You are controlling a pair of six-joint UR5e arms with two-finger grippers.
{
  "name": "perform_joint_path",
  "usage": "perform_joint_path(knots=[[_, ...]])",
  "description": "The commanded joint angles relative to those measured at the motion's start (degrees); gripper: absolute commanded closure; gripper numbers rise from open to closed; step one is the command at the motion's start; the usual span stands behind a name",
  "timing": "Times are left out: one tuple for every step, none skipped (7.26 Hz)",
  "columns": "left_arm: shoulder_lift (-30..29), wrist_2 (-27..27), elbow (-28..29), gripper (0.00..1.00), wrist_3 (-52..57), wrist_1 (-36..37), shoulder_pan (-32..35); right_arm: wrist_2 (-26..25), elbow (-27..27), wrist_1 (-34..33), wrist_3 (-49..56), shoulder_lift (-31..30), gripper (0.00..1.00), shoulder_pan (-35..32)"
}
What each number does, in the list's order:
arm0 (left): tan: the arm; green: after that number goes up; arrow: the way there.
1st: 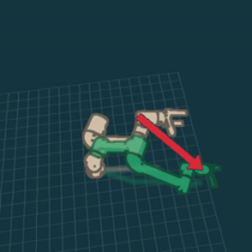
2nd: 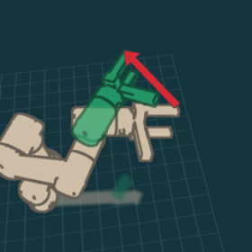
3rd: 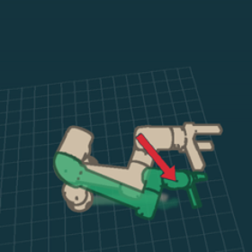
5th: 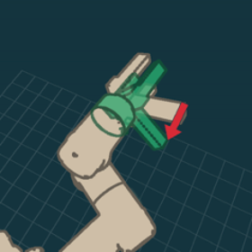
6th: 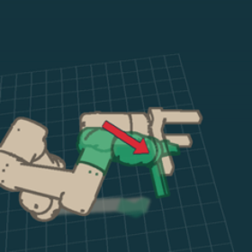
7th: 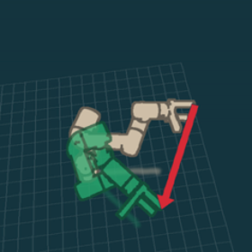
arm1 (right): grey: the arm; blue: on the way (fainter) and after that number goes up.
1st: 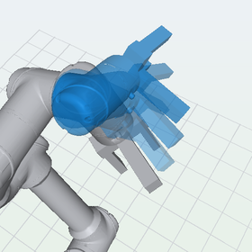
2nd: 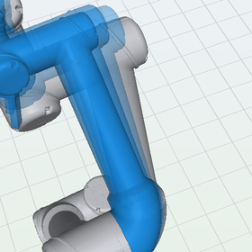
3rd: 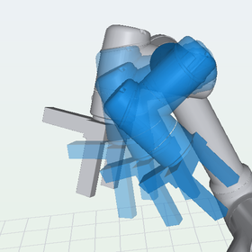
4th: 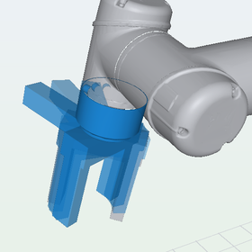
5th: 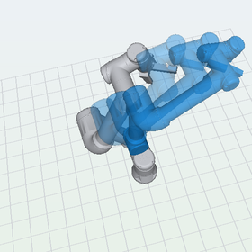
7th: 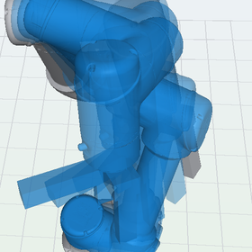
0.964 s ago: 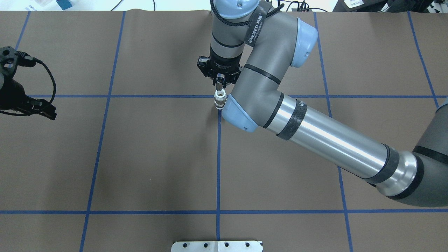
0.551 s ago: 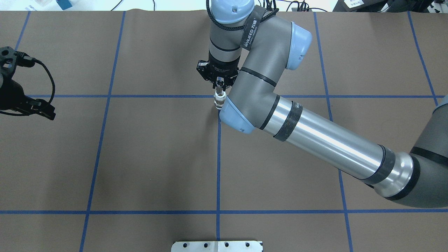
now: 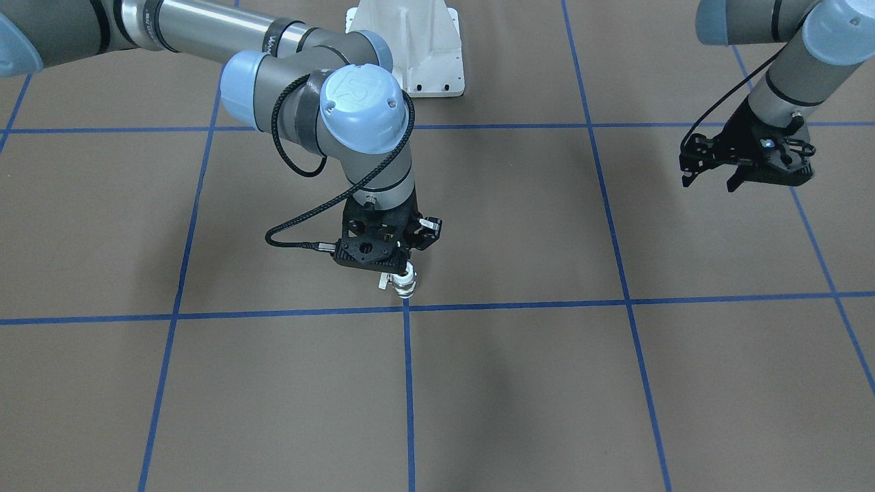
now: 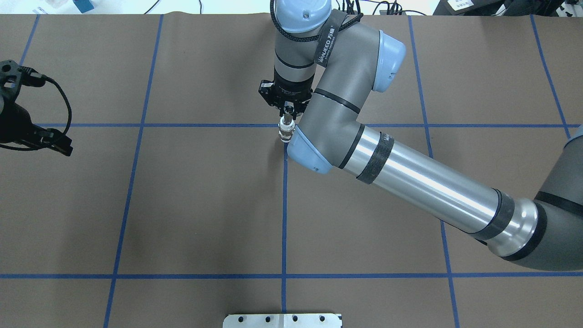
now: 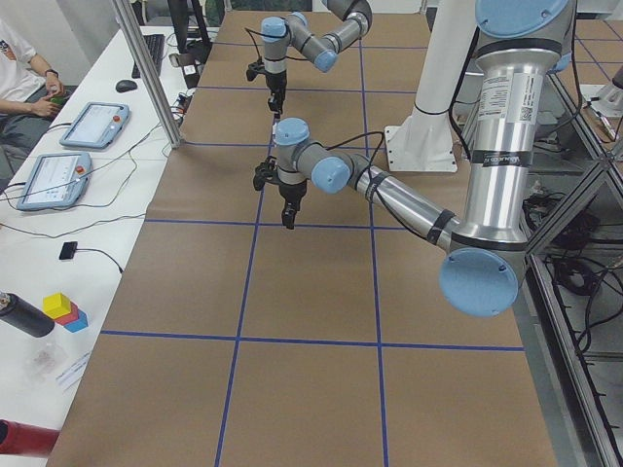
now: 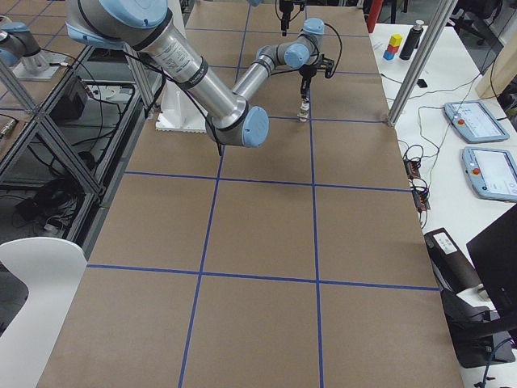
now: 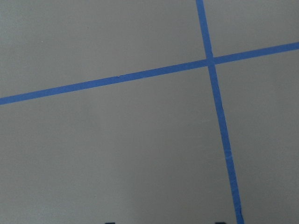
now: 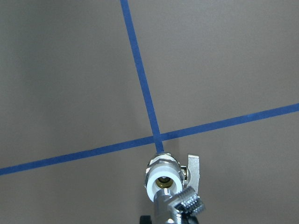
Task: Assemble PPR valve and pipe with both arms
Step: 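Press the chrome fitting down into the valve top with the right gripper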
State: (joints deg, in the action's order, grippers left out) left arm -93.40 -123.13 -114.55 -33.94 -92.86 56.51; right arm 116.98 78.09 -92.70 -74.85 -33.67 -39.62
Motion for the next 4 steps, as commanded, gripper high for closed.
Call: perform_joint_path(knots=[[-0.11,0.09,0.12,0.22,-0.42,-0.04,-0.08,0.0,-0.05,0.06,0.05,0.01,1.0,-0.01],[-0.02,0.09,0.12,0.22,-0.42,-0.04,-0.08,0.0,-0.22,0.06,0.05,0.1,1.0,-0.01],[-0.02,0.09,0.21,0.22,-0.34,-0.04,-0.08,0.0,-0.48,0.06,0.05,0.19,1.0,-0.01],[-0.11,0.09,0.21,0.22,-0.42,-0.04,-0.17,0.0,-0.75,0.06,0.05,0.45,1.0,-0.01]])
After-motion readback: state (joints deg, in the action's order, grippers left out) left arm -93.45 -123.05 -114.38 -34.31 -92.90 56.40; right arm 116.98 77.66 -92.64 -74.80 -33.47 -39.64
